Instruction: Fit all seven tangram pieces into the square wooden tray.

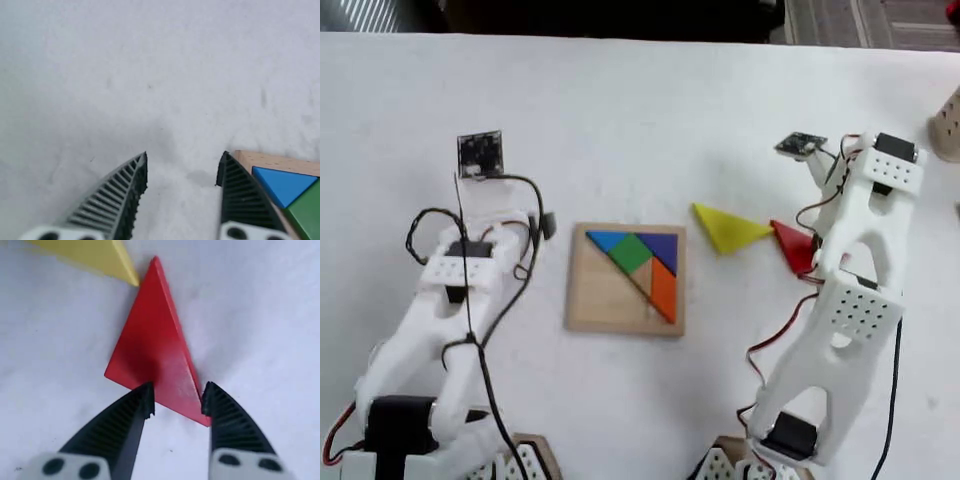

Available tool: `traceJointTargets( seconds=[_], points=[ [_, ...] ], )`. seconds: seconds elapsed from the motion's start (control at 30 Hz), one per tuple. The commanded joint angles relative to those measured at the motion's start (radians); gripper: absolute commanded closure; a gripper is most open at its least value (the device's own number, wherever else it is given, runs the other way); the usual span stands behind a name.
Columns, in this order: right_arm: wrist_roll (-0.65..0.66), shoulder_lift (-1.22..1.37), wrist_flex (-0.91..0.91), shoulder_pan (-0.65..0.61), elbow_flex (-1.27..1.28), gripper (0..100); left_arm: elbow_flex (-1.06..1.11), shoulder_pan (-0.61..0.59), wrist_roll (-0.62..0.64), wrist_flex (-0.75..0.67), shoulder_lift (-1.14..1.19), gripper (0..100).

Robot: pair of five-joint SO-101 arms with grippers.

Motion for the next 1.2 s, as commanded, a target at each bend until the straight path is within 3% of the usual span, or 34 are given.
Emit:
traceJointTargets(
  seconds=[0.0,0.23,0.43,0.63,0.8,1.0,1.17],
  points=[
    [0.021,-0.102,0.019,0.015,0.057,84.6,-0.052,0.012,-0.011,-0.034,0.002,76],
    [0.127,-0.257,-0.016,0.024,0.327,74.8,-0.052,0.015,-0.060,-0.034,0.002,76],
    [0.135,-0.478,-0.220,0.015,0.641,68.3,-0.052,0.015,-0.066,-0.034,0.002,76],
    [-0.097,-0.710,-0.519,-0.027,0.968,68.3,-0.052,0.015,-0.068,-0.034,0.002,76],
    [-0.124,-0.854,-0.667,-0.096,1.223,70.2,-0.052,0.015,-0.071,-0.032,0.002,76],
    [-0.144,-0.926,-0.779,-0.108,1.321,84.6,-0.057,0.013,-0.071,-0.032,0.024,76],
    [-0.189,-0.924,-0.791,-0.116,1.316,78.9,-0.132,0.008,-0.071,-0.015,0.120,76]
  ],
)
